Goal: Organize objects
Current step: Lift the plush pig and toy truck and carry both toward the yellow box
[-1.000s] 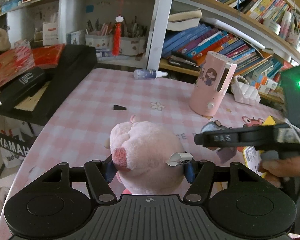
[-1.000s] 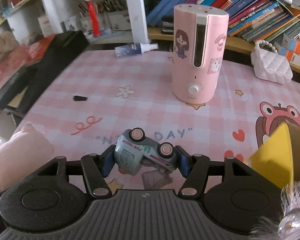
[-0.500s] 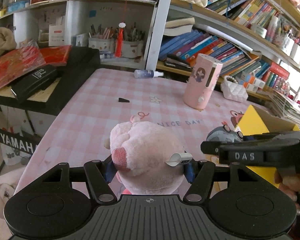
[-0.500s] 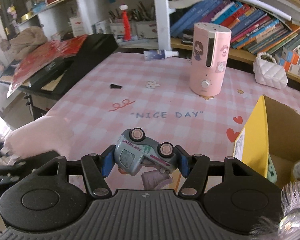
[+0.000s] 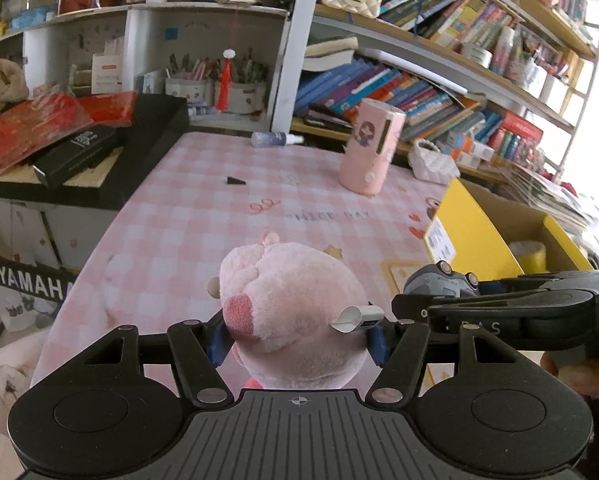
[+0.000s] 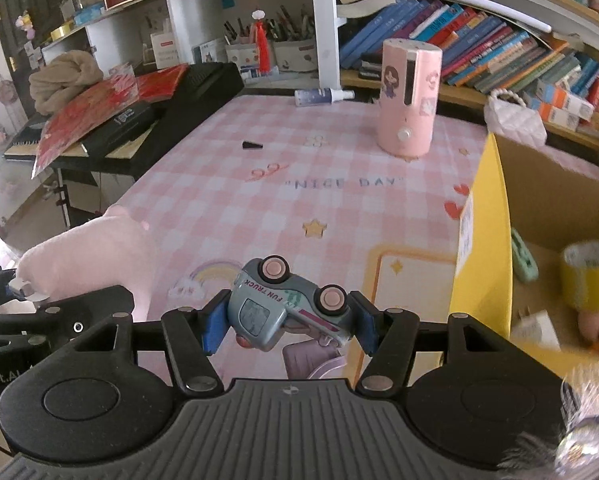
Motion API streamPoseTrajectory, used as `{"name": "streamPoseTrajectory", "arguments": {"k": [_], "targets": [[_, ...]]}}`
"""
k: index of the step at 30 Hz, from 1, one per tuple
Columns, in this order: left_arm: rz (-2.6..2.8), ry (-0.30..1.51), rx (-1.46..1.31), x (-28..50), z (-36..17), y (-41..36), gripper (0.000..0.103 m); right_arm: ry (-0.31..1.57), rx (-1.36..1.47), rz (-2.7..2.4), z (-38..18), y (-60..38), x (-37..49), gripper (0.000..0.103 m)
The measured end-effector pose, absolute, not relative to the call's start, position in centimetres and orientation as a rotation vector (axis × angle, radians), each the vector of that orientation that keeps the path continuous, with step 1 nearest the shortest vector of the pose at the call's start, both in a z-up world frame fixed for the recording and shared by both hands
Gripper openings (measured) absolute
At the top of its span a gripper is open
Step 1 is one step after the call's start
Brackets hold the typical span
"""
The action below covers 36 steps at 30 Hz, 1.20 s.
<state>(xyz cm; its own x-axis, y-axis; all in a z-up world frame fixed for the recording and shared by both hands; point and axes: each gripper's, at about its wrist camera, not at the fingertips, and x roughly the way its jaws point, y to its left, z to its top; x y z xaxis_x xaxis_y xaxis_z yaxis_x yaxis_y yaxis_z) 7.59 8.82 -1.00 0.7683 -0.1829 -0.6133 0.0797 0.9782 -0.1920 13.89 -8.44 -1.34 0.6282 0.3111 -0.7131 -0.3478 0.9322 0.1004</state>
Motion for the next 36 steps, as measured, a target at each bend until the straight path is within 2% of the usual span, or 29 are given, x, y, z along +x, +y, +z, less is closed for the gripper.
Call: {"name": "streamPoseTrajectory", "arguments": {"k": [18,36], "targets": [[-0.35,0.737,-0.052,0.1,-1.7,5.9,0.063,0.849,0.091,0.176,-3.1,-12.3,1.9,0.059],[-0.589,0.711,0.026,-0.2,-1.3,0.2,0.063,0.818,0.175,-0.06,-2.5,-18.1,-3.3,0.059]]}}
